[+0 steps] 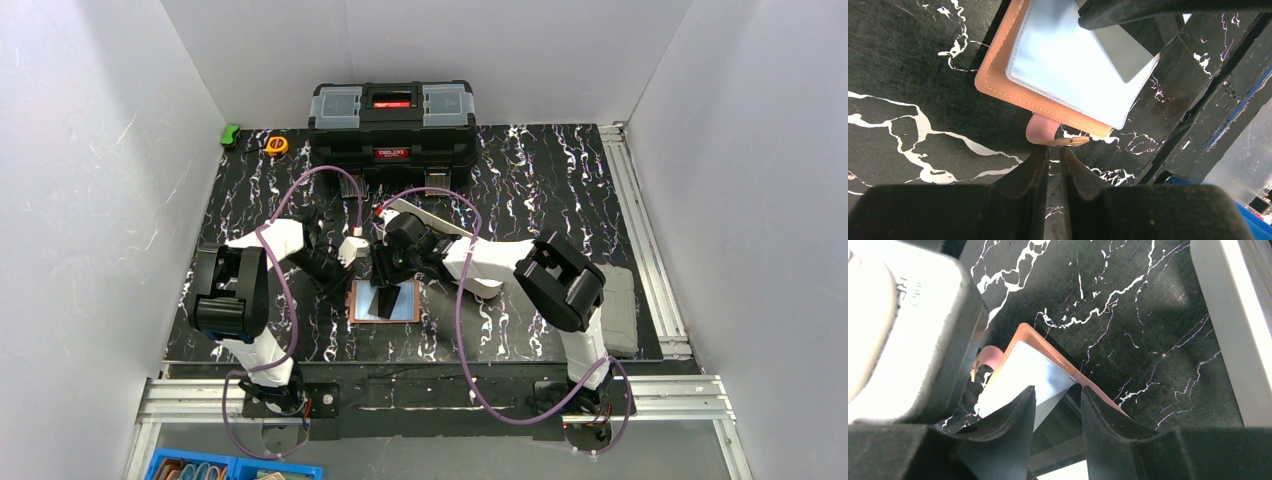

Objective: Put the credit cards into the card holder
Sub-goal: Insert the credit card into the card holder.

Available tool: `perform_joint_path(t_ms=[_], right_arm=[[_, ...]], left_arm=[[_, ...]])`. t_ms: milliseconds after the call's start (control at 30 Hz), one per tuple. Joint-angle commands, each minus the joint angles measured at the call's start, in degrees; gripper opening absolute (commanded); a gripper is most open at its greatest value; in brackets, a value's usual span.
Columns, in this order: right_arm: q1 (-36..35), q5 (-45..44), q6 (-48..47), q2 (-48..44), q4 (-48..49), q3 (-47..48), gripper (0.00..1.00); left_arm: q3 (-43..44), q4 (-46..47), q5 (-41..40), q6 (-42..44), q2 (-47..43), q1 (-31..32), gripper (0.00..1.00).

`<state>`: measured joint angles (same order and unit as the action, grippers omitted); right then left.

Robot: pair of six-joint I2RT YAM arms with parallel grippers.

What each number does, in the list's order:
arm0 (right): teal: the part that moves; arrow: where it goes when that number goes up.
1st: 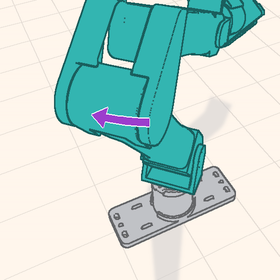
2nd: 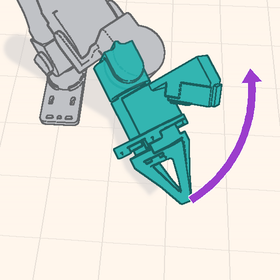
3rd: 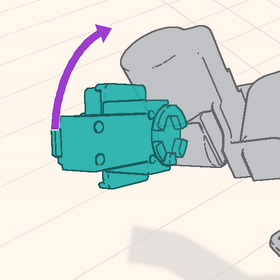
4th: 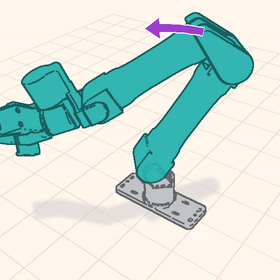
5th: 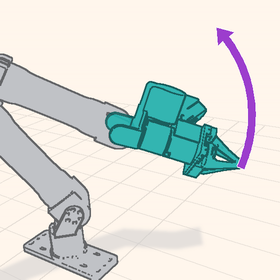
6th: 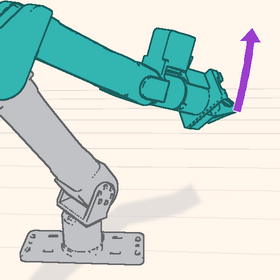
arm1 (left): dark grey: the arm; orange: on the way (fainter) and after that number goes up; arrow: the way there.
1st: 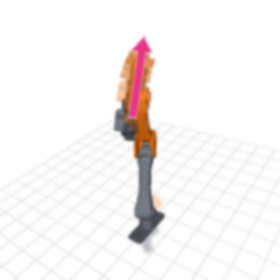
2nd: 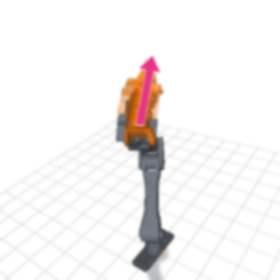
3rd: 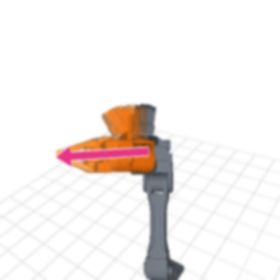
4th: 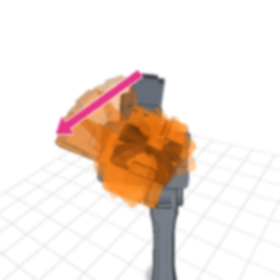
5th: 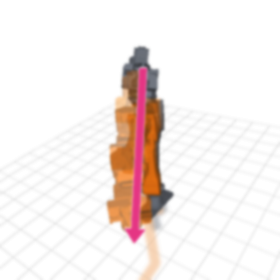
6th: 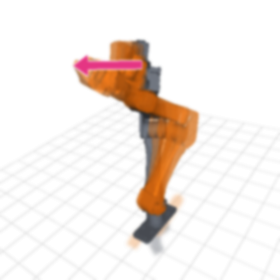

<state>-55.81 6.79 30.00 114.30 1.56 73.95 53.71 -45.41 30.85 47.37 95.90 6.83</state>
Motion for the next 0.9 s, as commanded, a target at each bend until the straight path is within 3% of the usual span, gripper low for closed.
perform_joint_path(t_ms=[0, 667, 867], right_arm=[[0.36, -0.81, -0.59, 0.28, 2.74, 1.21, 0.46], [-1.13, 2.07, 1.78, 0.73, 7.03, -3.73, 0.41], [-1.23, -3.24, 1.21, -4.69, 15.75, -10.71, 0.52]], left_arm=[[-1.04, 2.25, -2.54, 1.84, -0.58, 0.2, 0.14], [-1.0, 2.15, -2.83, 1.08, -1.15, 0.2, 0.13], [-0.75, 2.1, -2.82, 0.76, -1.14, 0.22, 0.13]])
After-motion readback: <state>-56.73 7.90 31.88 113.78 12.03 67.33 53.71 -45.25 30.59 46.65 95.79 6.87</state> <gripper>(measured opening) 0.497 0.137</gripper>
